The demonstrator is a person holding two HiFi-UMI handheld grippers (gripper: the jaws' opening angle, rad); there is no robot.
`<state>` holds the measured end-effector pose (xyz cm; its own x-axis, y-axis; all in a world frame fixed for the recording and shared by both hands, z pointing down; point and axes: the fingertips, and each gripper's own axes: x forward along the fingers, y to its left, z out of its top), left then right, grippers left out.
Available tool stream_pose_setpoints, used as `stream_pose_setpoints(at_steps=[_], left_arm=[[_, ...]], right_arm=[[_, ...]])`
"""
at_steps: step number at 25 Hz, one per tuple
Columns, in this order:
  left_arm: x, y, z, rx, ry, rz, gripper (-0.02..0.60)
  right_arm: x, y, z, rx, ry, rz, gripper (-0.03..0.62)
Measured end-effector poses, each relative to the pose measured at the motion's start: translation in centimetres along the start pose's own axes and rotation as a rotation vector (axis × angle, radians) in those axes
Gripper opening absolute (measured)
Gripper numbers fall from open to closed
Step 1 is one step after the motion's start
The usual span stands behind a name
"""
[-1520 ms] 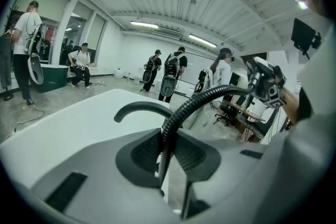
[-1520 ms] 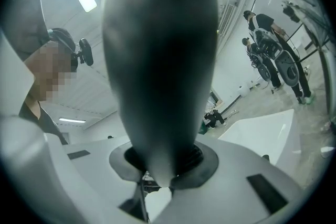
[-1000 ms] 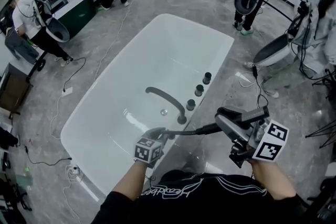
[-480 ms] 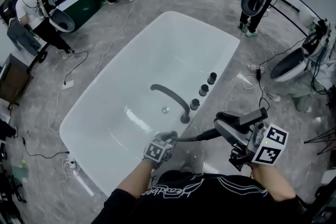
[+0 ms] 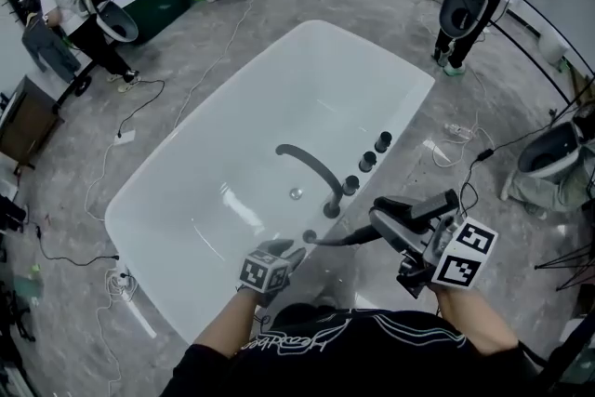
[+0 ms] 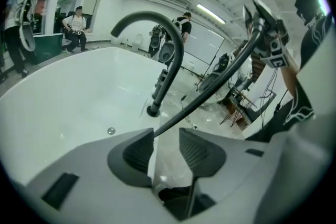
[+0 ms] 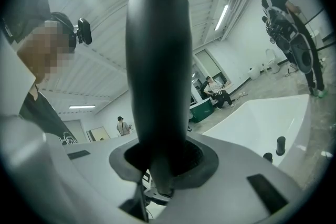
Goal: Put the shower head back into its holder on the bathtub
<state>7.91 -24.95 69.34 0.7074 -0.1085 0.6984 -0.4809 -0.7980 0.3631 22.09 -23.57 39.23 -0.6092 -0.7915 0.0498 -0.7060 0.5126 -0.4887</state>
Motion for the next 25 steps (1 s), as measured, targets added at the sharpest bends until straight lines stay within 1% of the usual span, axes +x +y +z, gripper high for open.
stream_pose_setpoints(at_steps=[1, 2, 4, 6, 7, 9, 11, 13, 17, 20, 23, 25], left_arm=[[-0.7, -0.4, 0.5, -0.019, -0.029, -0.007, 0.148], [-1.6, -0.9, 1.0, -0.034, -0.059, -0.008, 0.127], [-3.7, -1.9, 2.4, -0.050, -0.127, -0.004, 0.065], [-6.2, -3.1, 3.8, -0.055, -0.204, -0.022, 0.019], [-7.5, -3.8, 4.4, -0.052, -0.245, -0.041, 0.005], [-10.4, -5.1, 5.5, -0.032, -0.320, -0.081, 0.005], [-12.8, -6.4, 6.1, -0.006, -0.370, -0.100, 0.005], [-14.7, -7.7, 6.6, 0.005, -0.403, -0.106, 0.005], [-17.2, -9.1, 7.8, -0.013, -0.464, -0.117, 0.005], [-17.8, -9.4, 8.3, 0.001, -0.461, -0.106, 0.005], [-18.2, -9.3, 8.6, 0.021, -0.449, -0.079, 0.005], [-19.0, -9.2, 8.6, 0.018, -0.455, -0.063, 0.005]], right_arm=[[0.2, -0.2, -0.4, -0.008, 0.010, -0.001, 0.092], [0.4, -0.4, -0.9, -0.018, 0.022, -0.001, 0.092], [0.9, -0.9, -2.0, -0.044, 0.050, 0.001, 0.092], [1.9, -1.1, -3.2, -0.073, 0.078, 0.003, 0.092], [2.5, -1.1, -3.9, -0.090, 0.091, 0.003, 0.092], [4.0, -1.2, -5.4, -0.123, 0.115, -0.001, 0.092], [5.3, -1.6, -7.0, -0.140, 0.142, -0.013, 0.092], [6.3, -2.3, -8.6, -0.160, 0.175, -0.026, 0.092], [8.5, -3.8, -12.4, -0.252, 0.262, -0.041, 0.092], [10.1, -5.3, -15.4, -0.265, 0.313, -0.059, 0.092], [11.5, -6.5, -17.4, -0.255, 0.330, -0.071, 0.092], [12.5, -6.9, -18.6, -0.261, 0.345, -0.073, 0.092]])
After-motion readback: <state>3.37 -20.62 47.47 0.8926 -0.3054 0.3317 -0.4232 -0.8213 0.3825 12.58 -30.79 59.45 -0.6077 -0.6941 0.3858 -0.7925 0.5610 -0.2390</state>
